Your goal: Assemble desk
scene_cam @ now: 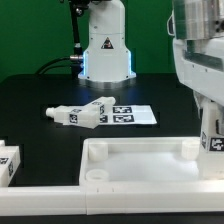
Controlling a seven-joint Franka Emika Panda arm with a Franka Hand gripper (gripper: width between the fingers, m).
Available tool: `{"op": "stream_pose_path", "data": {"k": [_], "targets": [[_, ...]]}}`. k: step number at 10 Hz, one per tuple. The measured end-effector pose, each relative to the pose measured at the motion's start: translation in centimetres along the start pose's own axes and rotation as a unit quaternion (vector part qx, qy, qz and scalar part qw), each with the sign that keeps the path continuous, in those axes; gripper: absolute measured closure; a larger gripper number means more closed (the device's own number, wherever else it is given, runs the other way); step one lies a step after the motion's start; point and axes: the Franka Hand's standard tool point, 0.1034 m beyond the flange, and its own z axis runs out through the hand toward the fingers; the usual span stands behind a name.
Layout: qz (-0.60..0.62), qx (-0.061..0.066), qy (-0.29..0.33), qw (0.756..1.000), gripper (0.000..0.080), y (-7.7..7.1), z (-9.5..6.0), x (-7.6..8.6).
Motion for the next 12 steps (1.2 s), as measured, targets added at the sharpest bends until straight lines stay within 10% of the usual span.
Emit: {"op": "stream_pose_path", "data": {"k": [1, 5, 9, 12], "targets": [[-0.107, 0.001, -0.001, 0.994, 0.0179, 0.00, 0.02, -0.03], [-0.270, -0.007, -0.007, 0.963, 0.0152, 0.17, 0.10, -0.27], [-0.525, -0.021, 0.010, 0.851, 0.0150, -0.26, -0.23, 0.30], [-0.479, -0.019, 0.010, 0.878, 0.0372, -0.27, -0.23, 0.25]]}}
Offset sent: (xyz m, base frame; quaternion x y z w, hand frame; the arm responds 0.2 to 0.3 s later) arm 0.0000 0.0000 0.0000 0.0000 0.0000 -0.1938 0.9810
